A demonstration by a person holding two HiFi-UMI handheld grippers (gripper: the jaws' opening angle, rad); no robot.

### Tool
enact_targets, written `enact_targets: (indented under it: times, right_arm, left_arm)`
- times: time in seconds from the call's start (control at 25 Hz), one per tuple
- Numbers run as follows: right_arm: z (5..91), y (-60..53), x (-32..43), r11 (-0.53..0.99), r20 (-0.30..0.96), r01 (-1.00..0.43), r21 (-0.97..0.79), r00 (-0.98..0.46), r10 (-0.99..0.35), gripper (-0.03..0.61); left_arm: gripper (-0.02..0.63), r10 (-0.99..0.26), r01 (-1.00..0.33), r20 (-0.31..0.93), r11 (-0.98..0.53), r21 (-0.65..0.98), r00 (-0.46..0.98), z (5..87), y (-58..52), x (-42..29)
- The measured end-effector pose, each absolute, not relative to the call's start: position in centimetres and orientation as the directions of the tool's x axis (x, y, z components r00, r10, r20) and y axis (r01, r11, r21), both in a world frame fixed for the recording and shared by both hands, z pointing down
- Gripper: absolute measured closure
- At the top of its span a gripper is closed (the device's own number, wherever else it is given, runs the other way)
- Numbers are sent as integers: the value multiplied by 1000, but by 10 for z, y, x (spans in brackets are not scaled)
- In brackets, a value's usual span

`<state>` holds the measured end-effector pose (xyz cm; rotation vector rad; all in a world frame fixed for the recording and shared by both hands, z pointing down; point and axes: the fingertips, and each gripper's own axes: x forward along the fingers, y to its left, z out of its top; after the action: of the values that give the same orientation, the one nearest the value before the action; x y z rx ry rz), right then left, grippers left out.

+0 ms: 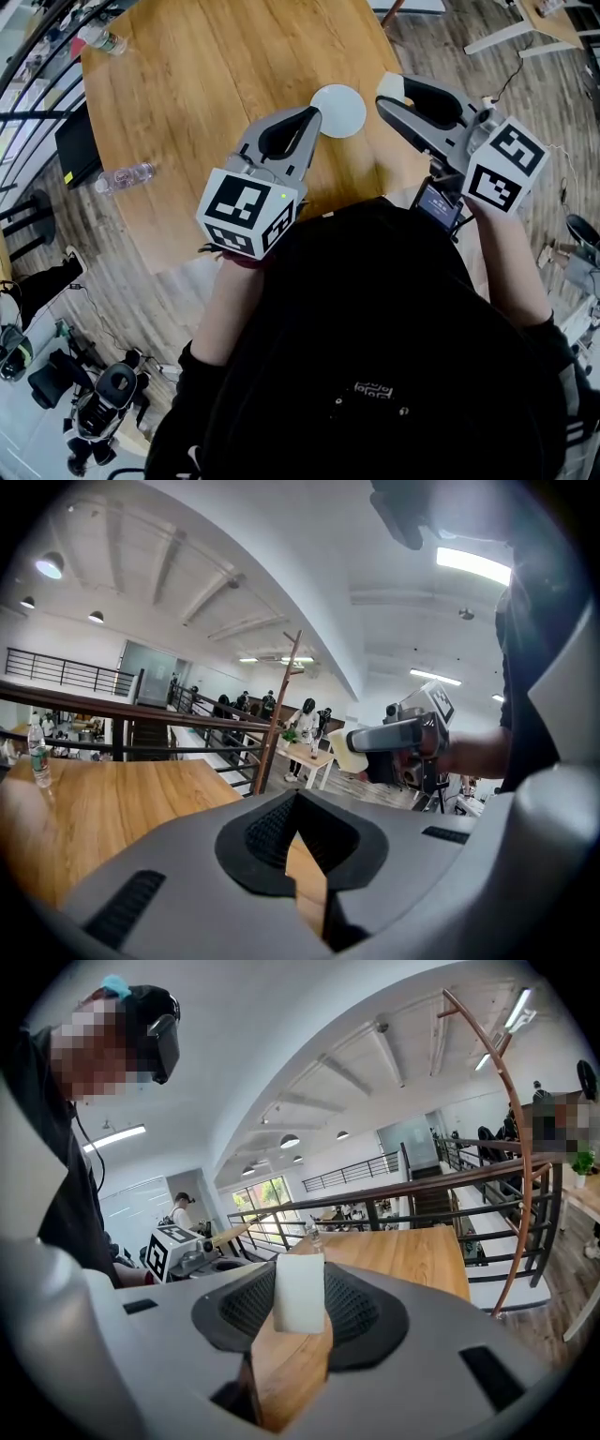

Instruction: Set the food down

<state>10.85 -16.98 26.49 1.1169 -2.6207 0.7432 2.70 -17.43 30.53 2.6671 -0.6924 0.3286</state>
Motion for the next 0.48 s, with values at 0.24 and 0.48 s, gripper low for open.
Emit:
enact_targets:
  times: [0.24, 0.48]
  right_arm:
    - [285, -186, 132, 609, 365, -700, -372, -714, -597, 408]
    - [272, -176, 120, 607, 375, -702, -373, -713, -593, 407]
  left_arm:
    - [614, -445, -541, 335, -789, 291, 830, 323, -186, 48]
    - [614, -446, -538, 317, -774, 333, 837, 308, -171, 34]
